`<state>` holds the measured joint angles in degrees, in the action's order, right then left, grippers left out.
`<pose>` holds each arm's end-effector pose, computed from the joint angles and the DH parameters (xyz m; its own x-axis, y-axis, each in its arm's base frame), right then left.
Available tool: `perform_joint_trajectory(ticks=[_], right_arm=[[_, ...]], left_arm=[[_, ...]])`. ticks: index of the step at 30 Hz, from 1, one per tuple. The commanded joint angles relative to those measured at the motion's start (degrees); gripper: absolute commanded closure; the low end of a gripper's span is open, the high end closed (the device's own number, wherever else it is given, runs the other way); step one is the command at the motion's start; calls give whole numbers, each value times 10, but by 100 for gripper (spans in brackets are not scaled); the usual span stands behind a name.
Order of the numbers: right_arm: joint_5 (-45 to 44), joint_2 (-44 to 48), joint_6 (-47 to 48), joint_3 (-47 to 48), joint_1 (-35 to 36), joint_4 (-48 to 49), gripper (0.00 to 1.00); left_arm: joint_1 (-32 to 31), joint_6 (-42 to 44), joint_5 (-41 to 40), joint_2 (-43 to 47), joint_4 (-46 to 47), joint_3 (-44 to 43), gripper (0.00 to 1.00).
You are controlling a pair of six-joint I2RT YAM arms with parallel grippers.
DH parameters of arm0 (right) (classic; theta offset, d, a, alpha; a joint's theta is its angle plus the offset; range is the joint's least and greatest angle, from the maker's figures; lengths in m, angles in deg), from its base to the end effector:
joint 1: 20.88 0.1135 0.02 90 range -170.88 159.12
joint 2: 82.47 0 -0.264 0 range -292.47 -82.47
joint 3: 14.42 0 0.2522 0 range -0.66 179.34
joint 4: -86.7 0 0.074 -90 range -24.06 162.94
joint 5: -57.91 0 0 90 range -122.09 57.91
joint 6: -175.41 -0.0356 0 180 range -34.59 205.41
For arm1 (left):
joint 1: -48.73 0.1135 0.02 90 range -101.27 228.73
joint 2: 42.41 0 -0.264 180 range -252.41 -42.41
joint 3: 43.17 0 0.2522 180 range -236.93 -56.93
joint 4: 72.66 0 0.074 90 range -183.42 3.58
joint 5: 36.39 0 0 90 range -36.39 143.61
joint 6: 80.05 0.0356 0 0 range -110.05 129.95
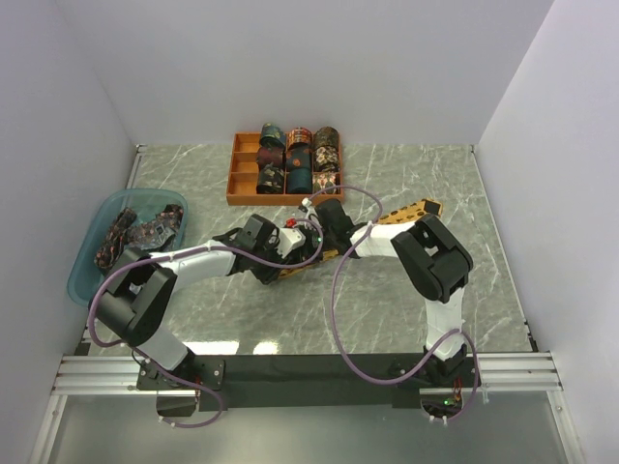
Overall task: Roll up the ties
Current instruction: Roll the tie
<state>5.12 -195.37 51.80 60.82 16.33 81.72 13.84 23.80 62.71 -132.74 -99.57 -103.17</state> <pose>0.3037 0.2576 0.1333 -0.9120 -0.1390 -0.3859 -0.3976 0.5310 0.7484 0.2414 -0.1752 0.1583 -0.5177 0.6492 -0.5572 0.7817 0.6237 0.0004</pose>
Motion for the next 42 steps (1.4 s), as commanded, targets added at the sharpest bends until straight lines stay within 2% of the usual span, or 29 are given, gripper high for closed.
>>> perform_joint_trajectory(ticks=[1, 7, 8, 10, 16, 19, 23, 25, 26, 29, 32, 35, 42], right_arm=[[17, -10, -1, -8, 9, 28, 74], [21, -15, 2, -10, 12, 34, 81], [20, -15, 4, -9, 11, 34, 87], [16, -16, 6, -9, 11, 29, 91], [6, -20, 17, -2, 11, 11, 94], [2, -23, 21, 2, 11, 5, 95], [-2, -26, 20, 6, 11, -2, 95], [-6, -24, 20, 8, 11, -6, 95], [-7, -23, 19, 8, 11, -7, 95], [-6, -23, 13, 7, 11, -4, 95], [-6, -22, 9, 8, 11, -3, 95], [-3, -25, 22, 18, 11, -23, 95], [-3, -32, 50, 37, 10, -54, 95]], left_arm=[[-9, -4, 5, -9, -23, -4, 56], [-15, -7, -2, -7, -20, -3, 54], [-16, -7, -6, -6, -20, -3, 52], [-18, -9, -13, -6, -19, -5, 50], [-18, -43, -43, 31, -10, -7, 39], [-18, -86, -73, 77, -7, -8, 28], [-18, -206, -89, 138, 1, 4, 18], [-10, -259, -119, 166, 15, 24, 17], [-6, -322, -129, 191, 17, 32, 15], [25, -438, -139, 232, 23, 65, 11], [51, -510, -116, 259, 47, 108, 11], [88, -547, -76, 266, 86, 152, 13], [96, -596, -13, 244, 189, 209, 23]])
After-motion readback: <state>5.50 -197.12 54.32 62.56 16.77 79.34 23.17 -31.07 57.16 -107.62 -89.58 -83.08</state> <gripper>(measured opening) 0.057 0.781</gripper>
